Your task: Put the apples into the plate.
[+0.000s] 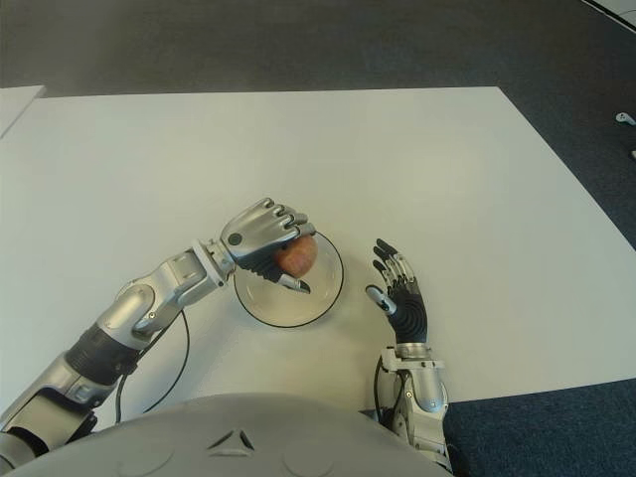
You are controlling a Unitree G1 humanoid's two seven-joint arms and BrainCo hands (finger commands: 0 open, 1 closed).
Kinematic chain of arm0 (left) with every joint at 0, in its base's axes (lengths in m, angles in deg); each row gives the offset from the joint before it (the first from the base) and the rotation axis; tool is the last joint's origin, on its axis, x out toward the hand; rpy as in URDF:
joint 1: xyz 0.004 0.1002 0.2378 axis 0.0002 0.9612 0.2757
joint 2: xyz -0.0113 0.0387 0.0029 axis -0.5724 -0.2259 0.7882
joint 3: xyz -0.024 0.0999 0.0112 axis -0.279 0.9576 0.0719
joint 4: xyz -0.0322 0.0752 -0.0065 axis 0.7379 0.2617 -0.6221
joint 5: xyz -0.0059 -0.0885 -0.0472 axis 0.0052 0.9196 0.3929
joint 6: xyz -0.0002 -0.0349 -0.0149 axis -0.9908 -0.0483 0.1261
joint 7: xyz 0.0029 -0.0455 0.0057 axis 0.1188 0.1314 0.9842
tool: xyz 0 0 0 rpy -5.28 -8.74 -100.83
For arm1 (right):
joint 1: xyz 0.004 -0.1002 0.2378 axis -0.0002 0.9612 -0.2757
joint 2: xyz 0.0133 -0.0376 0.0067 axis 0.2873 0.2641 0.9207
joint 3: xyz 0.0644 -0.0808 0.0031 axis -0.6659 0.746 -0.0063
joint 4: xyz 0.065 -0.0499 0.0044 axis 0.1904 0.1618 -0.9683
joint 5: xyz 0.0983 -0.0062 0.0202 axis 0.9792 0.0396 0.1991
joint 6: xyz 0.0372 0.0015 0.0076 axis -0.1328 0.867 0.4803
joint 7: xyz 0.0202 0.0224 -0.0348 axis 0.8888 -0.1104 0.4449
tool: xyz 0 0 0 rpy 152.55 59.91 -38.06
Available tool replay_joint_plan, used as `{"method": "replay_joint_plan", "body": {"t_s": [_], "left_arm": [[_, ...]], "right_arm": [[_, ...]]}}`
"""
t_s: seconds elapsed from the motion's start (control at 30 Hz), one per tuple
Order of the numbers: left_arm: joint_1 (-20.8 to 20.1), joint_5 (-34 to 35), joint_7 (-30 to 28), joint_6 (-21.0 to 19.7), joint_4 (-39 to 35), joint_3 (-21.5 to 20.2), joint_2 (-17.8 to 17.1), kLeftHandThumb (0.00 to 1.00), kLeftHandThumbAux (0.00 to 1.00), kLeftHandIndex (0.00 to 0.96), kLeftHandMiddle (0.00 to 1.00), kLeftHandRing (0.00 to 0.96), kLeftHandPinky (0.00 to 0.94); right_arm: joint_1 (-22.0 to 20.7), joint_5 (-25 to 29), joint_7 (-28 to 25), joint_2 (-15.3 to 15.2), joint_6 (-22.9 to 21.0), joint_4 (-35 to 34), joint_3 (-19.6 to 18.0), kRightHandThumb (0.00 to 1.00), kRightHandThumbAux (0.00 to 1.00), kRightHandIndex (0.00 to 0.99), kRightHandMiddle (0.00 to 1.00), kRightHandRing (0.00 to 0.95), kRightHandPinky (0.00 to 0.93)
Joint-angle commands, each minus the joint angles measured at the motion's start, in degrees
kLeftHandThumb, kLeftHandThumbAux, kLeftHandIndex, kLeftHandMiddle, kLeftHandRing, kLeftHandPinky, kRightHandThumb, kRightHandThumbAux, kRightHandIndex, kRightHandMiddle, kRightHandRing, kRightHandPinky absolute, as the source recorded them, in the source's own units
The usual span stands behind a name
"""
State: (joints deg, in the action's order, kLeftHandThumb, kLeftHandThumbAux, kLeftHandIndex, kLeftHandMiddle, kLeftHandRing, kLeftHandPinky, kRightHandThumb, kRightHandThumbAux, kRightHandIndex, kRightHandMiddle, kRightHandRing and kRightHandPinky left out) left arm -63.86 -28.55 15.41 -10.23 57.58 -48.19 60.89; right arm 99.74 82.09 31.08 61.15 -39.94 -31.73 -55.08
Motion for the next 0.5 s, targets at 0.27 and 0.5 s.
{"method": "replay_joint_plan", "body": {"t_s": [0.27,0.5], "left_arm": [[1.0,-1.4,1.5,-0.8,2.2,1.2,-0.4,0.751,0.688,0.446,0.820,0.839,0.824],[2.2,-1.4,0.5,-1.8,2.1,1.9,-0.5,0.751,0.688,0.446,0.813,0.833,0.816]], "right_arm": [[5.2,0.5,0.2,2.3,-5.1,6.0,1.8,0.254,0.589,0.159,0.134,0.094,0.103],[5.0,0.5,0.1,2.0,-5.4,6.2,1.8,0.245,0.582,0.156,0.135,0.089,0.089]]}}
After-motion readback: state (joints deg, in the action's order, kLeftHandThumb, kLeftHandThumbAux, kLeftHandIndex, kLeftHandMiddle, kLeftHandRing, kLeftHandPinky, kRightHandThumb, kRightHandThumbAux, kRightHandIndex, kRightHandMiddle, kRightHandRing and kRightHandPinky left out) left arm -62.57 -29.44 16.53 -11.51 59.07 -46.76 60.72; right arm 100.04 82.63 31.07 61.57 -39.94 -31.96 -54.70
